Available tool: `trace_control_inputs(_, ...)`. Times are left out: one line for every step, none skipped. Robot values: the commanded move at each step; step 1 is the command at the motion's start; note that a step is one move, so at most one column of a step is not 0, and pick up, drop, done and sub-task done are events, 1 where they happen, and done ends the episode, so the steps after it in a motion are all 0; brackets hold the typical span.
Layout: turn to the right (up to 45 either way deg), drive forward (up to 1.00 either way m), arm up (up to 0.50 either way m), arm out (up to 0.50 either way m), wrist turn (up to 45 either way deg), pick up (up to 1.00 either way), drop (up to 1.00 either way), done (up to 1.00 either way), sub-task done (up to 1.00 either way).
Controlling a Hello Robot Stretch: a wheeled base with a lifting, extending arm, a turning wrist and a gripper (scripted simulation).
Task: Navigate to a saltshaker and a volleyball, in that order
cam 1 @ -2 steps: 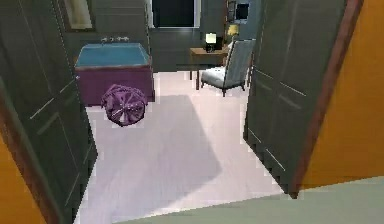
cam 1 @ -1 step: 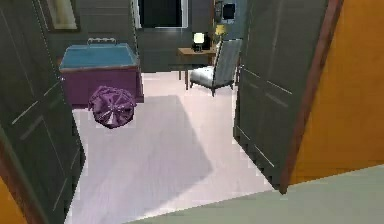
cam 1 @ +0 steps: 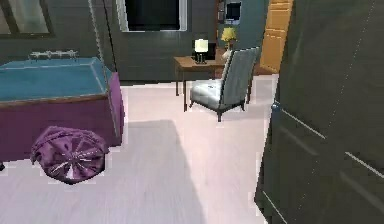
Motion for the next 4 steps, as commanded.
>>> trace_control_inputs(0.0, 1.00, 0.00, 0.00, 0.0, 0.00, 0.00, 0.00, 0.00)
trace_control_inputs(0.0, 0.35, 0.00, 0.00, 0.0, 0.00, 0.00, 0.00, 0.00)
trace_control_inputs(45.0, 0.00, 0.00, 0.00, 0.0, 0.00, 0.00, 0.00, 0.00)
trace_control_inputs(6.0, 0.00, 0.00, 0.00, 0.0, 0.00, 0.00, 0.00, 0.00)
